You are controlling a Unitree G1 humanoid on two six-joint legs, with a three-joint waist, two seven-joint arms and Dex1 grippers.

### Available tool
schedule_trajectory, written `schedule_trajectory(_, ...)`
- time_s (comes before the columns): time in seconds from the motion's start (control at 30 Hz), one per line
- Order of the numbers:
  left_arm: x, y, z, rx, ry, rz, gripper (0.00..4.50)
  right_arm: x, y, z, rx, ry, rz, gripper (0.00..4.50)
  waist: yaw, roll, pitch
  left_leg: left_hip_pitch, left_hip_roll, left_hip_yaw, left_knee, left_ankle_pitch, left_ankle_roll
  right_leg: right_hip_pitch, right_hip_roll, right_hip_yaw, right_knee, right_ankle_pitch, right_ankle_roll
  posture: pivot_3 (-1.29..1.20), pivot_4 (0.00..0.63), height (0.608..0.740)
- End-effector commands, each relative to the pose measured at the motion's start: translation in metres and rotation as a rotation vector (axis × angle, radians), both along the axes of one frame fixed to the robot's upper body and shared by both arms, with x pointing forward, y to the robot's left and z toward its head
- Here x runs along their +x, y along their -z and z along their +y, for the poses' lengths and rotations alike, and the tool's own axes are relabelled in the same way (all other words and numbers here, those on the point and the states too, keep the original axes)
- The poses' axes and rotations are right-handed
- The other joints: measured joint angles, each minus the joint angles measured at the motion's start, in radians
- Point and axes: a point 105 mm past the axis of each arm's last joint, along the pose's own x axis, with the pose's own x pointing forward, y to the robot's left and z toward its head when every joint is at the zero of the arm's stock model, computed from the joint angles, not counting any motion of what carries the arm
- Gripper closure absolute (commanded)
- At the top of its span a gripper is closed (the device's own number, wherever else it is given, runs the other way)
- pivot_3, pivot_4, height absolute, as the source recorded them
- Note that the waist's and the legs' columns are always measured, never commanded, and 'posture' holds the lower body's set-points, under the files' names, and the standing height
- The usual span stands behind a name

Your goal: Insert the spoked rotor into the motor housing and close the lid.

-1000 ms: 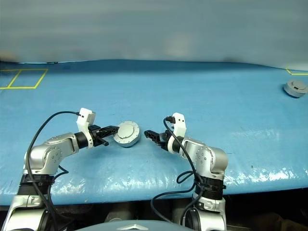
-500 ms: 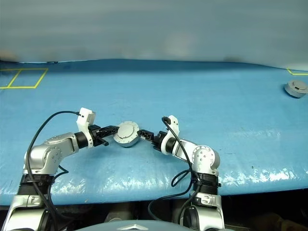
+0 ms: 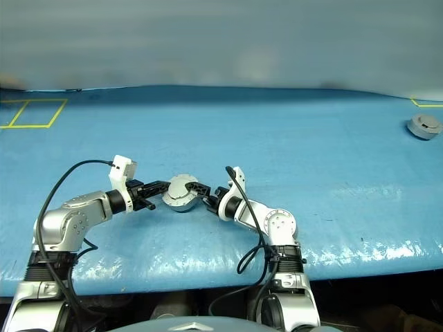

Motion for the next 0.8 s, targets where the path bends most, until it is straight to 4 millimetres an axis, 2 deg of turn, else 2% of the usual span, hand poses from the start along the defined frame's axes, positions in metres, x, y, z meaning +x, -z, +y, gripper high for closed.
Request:
schedule_trajectory(0.03,-0.010,0.023,0.000,0.038,0.003,0.095,4.50,-0.021,-0.022,0.054,0.238,-0.063,0.071,0.01,0.000,0.000,0.000,0.000,0.000,0.000,0.000,0.000,0.000,0.000,0.000,0.000,0.000,0.000,0.000,0.00,0.150,0.740)
schedule_trajectory(0.13,-0.010,0.024,0.000,0.037,0.001,0.095,4.50,-0.023,-0.020,0.053,0.255,-0.061,0.091,0.65,0.000,0.000,0.000,0.000,0.000,0.000,0.000,0.000,0.000,0.000,0.000,0.000,0.000,0.000,0.000,0.00,0.150,0.740)
schedule_trajectory(0.3,-0.010,0.024,0.000,0.034,0.001,0.097,4.50,-0.024,-0.014,0.048,0.249,-0.051,0.115,2.32,-0.002,0.000,0.000,-0.001,0.000,0.000,0.000,0.000,0.000,-0.001,0.000,0.000,0.000,0.000,0.000,0.00,0.150,0.740)
schedule_trajectory(0.43,-0.010,0.025,-0.001,0.033,0.002,0.098,4.50,-0.026,-0.012,0.046,0.238,-0.055,0.124,3.35,-0.006,0.000,0.001,-0.001,0.001,0.000,0.000,0.000,0.000,-0.001,0.000,0.000,0.000,0.000,0.000,0.00,0.150,0.740)
schedule_trajectory(0.8,-0.006,0.018,0.001,0.023,-0.005,0.051,4.50,-0.038,0.000,0.045,0.185,-0.098,0.149,3.35,-0.006,0.000,0.001,-0.001,0.001,0.000,0.000,0.000,0.000,-0.001,0.001,0.000,0.000,0.000,0.000,0.00,0.150,0.740)
